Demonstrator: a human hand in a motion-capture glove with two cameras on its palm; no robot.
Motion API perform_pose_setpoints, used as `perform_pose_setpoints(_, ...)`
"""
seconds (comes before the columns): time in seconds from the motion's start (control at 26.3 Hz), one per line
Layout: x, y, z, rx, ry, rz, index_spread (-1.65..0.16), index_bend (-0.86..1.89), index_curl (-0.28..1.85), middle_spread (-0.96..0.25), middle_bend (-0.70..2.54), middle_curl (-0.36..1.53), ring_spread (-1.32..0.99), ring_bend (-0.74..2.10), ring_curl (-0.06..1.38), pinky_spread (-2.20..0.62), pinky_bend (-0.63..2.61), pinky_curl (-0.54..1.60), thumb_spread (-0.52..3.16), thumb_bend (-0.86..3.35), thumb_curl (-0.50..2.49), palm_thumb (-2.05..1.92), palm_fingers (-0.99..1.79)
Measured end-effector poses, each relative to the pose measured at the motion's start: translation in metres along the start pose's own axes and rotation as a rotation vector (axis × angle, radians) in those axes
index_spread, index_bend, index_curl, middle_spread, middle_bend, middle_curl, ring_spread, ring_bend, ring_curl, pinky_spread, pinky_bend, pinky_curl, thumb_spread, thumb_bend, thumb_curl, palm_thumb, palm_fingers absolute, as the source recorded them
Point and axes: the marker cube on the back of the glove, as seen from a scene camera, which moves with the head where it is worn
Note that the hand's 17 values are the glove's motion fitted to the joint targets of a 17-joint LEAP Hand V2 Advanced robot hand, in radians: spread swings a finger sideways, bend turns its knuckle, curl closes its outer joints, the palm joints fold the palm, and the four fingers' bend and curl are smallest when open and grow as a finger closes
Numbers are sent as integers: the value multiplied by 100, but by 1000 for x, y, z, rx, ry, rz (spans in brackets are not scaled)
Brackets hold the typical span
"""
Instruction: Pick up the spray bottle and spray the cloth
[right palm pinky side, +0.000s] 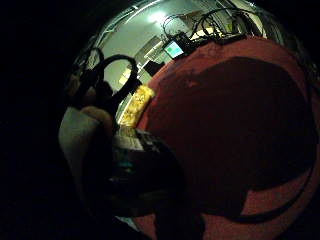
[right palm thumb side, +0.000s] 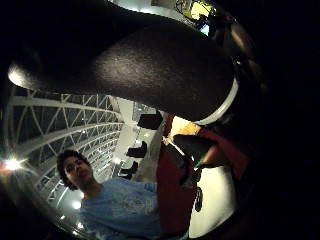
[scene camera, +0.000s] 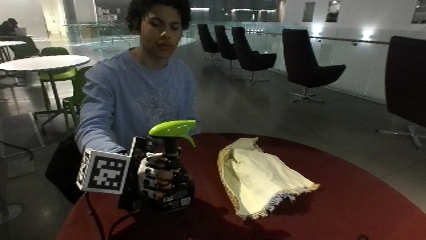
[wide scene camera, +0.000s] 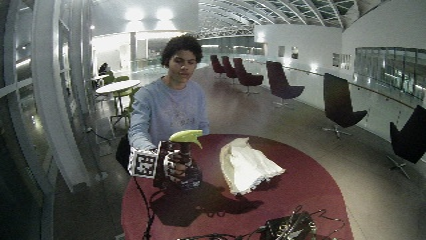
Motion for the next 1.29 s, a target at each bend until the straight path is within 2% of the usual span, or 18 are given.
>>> perform_pose_setpoints(0.15,-1,-3,3,62,33,3,-31,16,18,-10,29,41,-11,62,38,-11,55,37,87,5,35,76,119)
perform_pose_setpoints(0.49,-8,-7,7,173,151,-107,-28,13,24,-11,32,44,-13,62,40,-19,54,38,84,3,42,86,125)
perform_pose_setpoints(0.68,-32,-9,5,35,306,-99,-26,13,26,-11,35,45,-13,62,40,-20,55,39,84,0,45,89,126)
perform_pose_setpoints(1.29,-90,-49,10,-261,740,-121,-24,12,28,-11,38,47,-14,64,41,-21,58,40,79,-3,51,88,126)
